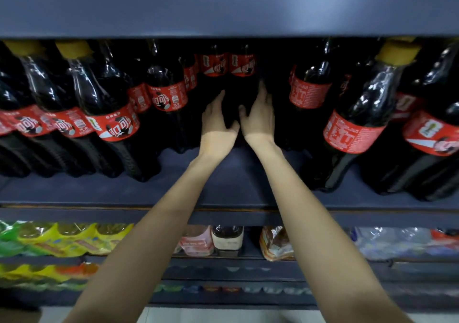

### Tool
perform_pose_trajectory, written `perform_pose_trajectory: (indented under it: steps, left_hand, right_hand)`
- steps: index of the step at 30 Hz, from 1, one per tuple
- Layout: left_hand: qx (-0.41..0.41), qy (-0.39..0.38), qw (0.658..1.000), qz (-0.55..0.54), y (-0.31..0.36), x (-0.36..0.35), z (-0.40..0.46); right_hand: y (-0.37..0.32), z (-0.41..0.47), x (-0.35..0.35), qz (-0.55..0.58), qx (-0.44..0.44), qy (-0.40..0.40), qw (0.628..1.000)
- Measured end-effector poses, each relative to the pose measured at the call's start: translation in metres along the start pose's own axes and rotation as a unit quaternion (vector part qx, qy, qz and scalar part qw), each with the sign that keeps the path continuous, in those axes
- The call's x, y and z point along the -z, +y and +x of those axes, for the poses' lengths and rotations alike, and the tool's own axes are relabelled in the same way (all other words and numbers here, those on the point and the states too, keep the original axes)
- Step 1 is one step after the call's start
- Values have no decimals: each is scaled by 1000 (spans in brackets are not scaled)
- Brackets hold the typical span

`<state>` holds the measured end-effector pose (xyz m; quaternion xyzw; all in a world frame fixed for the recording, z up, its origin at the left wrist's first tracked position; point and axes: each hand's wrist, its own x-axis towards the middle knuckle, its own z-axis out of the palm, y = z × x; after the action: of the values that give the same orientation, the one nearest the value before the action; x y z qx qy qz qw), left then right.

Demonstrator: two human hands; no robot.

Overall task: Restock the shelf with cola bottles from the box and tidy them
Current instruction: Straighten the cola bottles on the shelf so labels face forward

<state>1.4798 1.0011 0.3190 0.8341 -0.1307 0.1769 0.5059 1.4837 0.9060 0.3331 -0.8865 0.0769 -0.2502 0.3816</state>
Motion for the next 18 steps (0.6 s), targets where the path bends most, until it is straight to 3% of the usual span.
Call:
perform_pose_trajectory:
  steps: [4,11,15,18]
  left_hand:
    - [-87,-6,992,-96,21,3,-37]
    - [-84,-78,990,-87,63,-52,-32]
    - [-2,-29,999,14,87,-83,-26]
    - [14,19,1000,7,97,-90,-21]
  right_hand:
    - [9,-79,61,43,110,106,987]
    - [31,-153,130,74,99,354,927]
    - [48,-138,132,52,13,308,950]
    - [51,-127,127,32,-14,263,964]
